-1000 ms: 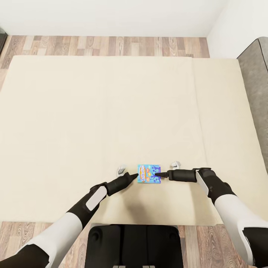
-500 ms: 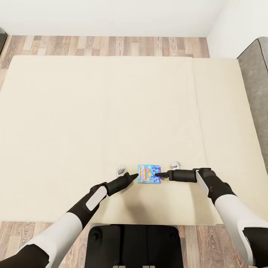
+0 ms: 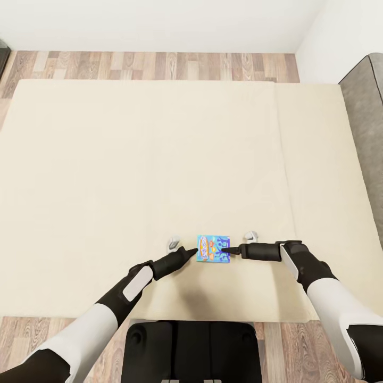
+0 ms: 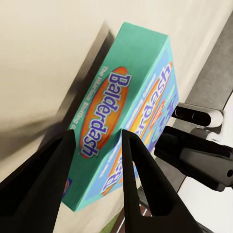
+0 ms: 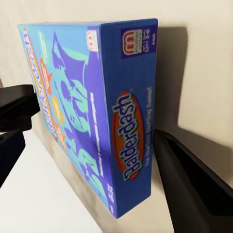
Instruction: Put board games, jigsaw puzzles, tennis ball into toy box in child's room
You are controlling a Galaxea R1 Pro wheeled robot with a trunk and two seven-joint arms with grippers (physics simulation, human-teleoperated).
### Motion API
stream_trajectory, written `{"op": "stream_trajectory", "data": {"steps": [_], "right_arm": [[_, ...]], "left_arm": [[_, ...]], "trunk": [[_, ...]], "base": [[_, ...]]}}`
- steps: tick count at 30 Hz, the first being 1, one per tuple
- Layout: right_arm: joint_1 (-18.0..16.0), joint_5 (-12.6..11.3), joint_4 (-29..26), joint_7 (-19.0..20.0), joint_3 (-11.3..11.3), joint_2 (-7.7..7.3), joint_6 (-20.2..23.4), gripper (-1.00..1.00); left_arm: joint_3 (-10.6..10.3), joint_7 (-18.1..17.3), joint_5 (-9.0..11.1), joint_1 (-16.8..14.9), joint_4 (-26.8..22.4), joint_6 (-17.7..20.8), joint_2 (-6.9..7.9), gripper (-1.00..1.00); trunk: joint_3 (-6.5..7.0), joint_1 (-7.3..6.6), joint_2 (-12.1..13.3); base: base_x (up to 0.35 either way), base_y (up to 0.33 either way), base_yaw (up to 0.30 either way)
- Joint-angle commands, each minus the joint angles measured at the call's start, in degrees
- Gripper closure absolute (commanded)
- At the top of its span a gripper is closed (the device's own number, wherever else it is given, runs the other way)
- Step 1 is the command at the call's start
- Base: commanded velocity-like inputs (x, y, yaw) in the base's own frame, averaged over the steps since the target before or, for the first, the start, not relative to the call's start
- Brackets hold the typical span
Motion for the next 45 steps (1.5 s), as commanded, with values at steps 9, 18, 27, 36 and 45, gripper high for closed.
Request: {"op": "stream_trajectory", "data": {"steps": [9,18,27,36,45], "right_arm": [[0.05,-0.27,0.66,-0.26,0.52,4.25,1.27,-1.0],[0.06,-0.27,0.62,-0.24,0.52,4.27,1.27,-1.0],[0.06,-0.26,0.59,0.51,0.46,4.2,1.27,-1.0],[0.05,-0.22,0.59,1.09,0.42,4.03,1.27,-1.0],[0.0,-0.3,0.61,1.21,-0.13,3.44,1.27,-1.0]], "left_arm": [[-0.17,0.02,0.05,-0.02,0.1,0.29,-0.02,1.0],[-0.17,0.02,0.05,-0.02,0.09,0.29,-0.02,1.0],[-0.17,0.02,0.05,-0.02,0.13,0.29,-0.04,1.0],[-0.14,-0.09,0.08,-0.02,0.15,0.29,0.07,1.0],[-0.09,-0.16,0.13,-0.02,0.16,0.29,0.34,1.0]], "trunk": [[-0.03,0.68,-0.02],[-0.03,0.68,-0.02],[-0.03,0.68,-0.02],[-0.03,0.68,-0.02],[-0.03,0.68,-0.02]], "base": [[0.0,0.0,0.0],[0.0,0.0,0.0],[0.0,0.0,0.0],[0.0,0.0,0.0],[0.0,0.0,0.0]]}}
